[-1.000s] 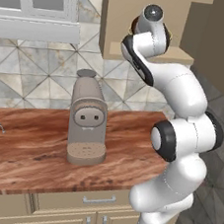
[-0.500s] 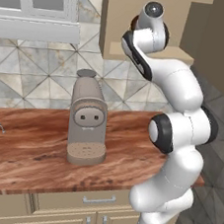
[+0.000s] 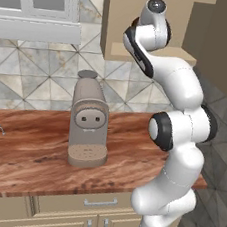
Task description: Pick up the bowls on the counter and stack them on top of one another in the open cabinet. Place the smaller bowl on top of the larger bowl.
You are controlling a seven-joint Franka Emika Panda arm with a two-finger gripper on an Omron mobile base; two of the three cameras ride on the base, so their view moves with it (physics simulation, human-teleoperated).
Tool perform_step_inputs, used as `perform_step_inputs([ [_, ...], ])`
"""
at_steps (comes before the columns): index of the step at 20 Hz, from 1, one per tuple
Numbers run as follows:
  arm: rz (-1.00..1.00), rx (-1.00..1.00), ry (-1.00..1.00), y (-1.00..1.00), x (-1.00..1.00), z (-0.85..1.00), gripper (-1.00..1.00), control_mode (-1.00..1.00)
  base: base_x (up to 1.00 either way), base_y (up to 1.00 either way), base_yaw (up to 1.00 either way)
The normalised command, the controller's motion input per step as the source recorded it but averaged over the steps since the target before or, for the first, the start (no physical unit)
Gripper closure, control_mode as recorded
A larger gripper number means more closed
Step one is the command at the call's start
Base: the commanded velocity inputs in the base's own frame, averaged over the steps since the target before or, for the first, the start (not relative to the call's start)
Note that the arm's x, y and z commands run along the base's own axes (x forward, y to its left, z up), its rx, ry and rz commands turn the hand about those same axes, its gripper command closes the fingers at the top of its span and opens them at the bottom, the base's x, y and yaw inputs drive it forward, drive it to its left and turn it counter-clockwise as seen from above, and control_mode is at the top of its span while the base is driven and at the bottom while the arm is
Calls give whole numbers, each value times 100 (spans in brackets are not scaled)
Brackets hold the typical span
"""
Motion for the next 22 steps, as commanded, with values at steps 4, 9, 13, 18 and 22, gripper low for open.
perform_step_inputs([
  [4, 2, 0, 0, -7, 15, -15, 100, -100, 0, 0, 0],
  [9, 1, 0, 1, -2, 16, -4, 100, -100, 0, 0, 0],
  [13, 2, 0, 0, 0, 12, 0, -100, -100, 0, 0, 0],
  [18, 1, 0, 0, 0, 5, 0, -100, -100, 0, 0, 0],
  [22, 1, 0, -3, 0, 0, 0, -100, -100, 0, 0, 0],
])
